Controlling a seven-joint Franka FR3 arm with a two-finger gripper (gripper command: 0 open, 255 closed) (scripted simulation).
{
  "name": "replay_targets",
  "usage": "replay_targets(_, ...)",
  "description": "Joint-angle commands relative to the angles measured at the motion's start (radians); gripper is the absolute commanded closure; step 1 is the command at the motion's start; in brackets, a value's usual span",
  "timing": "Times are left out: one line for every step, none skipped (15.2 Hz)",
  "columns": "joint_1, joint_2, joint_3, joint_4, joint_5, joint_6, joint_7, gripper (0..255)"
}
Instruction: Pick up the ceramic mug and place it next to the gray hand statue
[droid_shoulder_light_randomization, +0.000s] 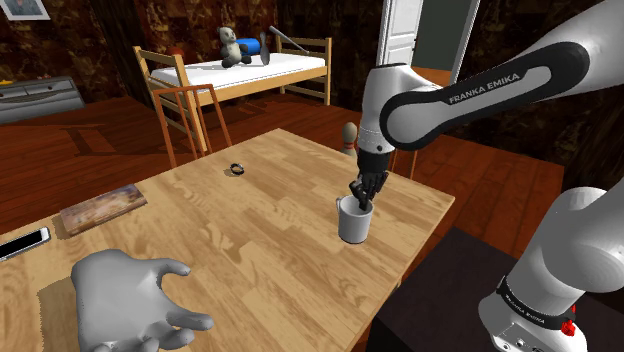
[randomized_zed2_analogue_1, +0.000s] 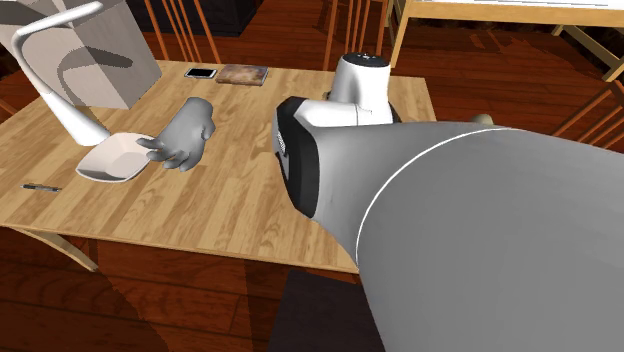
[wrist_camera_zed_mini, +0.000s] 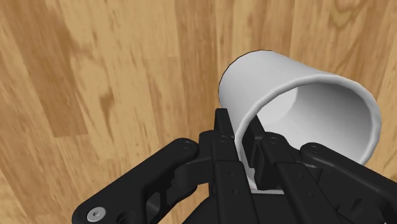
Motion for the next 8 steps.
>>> replay_targets(-0.002,-0.010,-0.004,0.022,-0.003,-0.032,0.001,255)
replay_targets(-0.002,-0.015,-0.006,0.031,-0.004,-0.047,0.002,255)
replay_targets(-0.002,-0.021,-0.007,0.041,-0.005,-0.061,0.003,255)
replay_targets(-0.003,-0.026,-0.009,0.050,-0.006,-0.076,0.004,255)
replay_targets(-0.003,-0.030,-0.010,0.060,-0.007,-0.091,0.005,255)
replay_targets(-0.003,-0.035,-0.012,0.070,-0.008,-0.105,0.006,255)
replay_targets(-0.004,-0.039,-0.013,0.080,-0.009,-0.119,0.007,255)
replay_targets(-0.004,-0.043,-0.015,0.091,-0.010,-0.134,0.008,255)
